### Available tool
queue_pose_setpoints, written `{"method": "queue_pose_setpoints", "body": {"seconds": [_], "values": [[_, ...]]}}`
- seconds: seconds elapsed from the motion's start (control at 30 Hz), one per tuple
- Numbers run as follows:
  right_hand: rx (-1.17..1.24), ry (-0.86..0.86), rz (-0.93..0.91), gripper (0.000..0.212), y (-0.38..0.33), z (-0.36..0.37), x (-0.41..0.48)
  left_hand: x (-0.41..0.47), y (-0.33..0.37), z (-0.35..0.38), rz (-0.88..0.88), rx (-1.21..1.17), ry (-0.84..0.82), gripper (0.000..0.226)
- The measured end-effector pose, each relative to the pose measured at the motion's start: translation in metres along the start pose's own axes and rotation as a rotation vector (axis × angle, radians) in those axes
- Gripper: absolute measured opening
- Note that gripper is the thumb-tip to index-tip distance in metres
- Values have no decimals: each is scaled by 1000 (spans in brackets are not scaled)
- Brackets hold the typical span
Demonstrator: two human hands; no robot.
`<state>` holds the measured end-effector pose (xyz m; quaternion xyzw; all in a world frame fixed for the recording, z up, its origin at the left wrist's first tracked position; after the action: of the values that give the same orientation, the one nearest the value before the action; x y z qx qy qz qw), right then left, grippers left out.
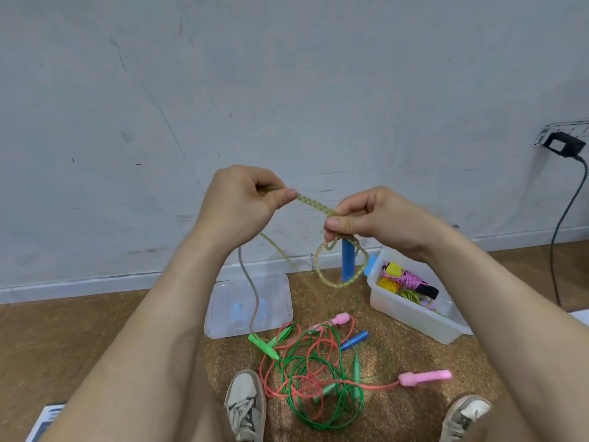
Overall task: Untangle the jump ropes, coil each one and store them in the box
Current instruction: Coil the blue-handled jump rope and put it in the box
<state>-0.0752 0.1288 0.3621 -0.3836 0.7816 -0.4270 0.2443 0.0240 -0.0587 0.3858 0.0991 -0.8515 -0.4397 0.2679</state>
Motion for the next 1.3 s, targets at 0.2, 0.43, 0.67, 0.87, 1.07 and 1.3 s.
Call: {"method": "queue_pose_setpoints", "body": {"seconds": [0.2, 0.43, 0.67, 0.87, 1.07, 1.3], "values": [[299, 288, 64, 12, 0, 24, 5, 0, 0, 10, 8, -52, 190, 12], [449, 409, 51, 10, -6, 28, 6, -17, 9, 41, -405, -521, -352, 19], [546, 718, 80, 7, -4, 3, 6, -13, 1, 19, -402, -350, -517, 13], [681, 779, 115, 13, 8, -16, 5, -16, -8, 5, -468, -97, -749, 32], [834, 533, 190, 17, 10, -22, 2, -14, -28, 6, -400, 607, -828, 26], [872, 243, 102, 18, -1, -7, 2, -26, 0, 70, -240, -376, -690, 26]]}}
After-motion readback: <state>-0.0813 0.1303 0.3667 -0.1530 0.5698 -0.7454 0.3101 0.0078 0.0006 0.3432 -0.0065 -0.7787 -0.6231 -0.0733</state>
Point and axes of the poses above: each hand's wrist, its own x-axis towards the middle knuckle, its own z-axis out of the palm, y = z × x, the point moved 1 cm from there along x, towards the middle knuckle, and after that the axes turned 14 degrees about -x, right-handed, at the moved point
